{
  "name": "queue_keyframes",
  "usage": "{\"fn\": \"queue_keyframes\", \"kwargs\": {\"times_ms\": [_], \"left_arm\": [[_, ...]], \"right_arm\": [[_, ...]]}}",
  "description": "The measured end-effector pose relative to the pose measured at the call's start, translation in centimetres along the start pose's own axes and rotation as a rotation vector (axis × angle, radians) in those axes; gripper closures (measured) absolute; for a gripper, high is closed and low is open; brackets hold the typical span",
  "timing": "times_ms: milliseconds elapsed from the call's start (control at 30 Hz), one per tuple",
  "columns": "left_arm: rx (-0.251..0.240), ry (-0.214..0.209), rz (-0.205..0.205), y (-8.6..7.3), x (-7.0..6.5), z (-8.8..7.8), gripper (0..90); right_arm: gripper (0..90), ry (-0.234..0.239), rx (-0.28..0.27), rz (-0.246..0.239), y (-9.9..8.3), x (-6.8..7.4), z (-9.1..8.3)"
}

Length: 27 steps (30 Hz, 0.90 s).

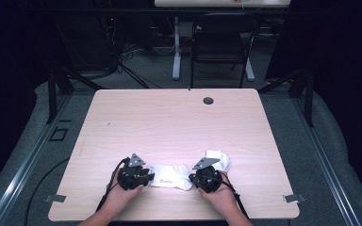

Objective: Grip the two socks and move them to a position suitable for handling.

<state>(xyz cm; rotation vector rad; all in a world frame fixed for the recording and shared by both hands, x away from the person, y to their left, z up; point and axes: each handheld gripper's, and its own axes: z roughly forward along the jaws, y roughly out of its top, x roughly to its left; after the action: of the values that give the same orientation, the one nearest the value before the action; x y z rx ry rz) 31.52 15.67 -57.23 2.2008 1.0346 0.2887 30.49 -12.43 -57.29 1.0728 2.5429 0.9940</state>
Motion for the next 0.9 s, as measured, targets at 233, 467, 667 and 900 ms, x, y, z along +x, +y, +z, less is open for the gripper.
{"fn": "queue_keyframes", "kwargs": {"times_ms": [233,467,667,900], "left_arm": [[-0.011,-0.026,0.003,-1.0,-0.9,-0.8,64.4],[-0.085,-0.021,-0.03,-0.5,0.1,-1.8,60.1],[-0.094,0.004,-0.033,-0.4,1.1,-2.0,59.7],[-0.097,0.007,-0.045,-0.4,1.6,-2.0,59.6]], "right_arm": [[81.2,0.023,0.03,-0.002,-0.1,0.1,-0.5],[72.0,-0.118,-0.181,0.138,0.0,-3.1,-4.2],[66.6,-0.281,-0.207,0.271,-1.4,-6.8,-5.7],[63.1,-0.312,-0.179,0.388,-2.5,-9.0,-5.7]]}}
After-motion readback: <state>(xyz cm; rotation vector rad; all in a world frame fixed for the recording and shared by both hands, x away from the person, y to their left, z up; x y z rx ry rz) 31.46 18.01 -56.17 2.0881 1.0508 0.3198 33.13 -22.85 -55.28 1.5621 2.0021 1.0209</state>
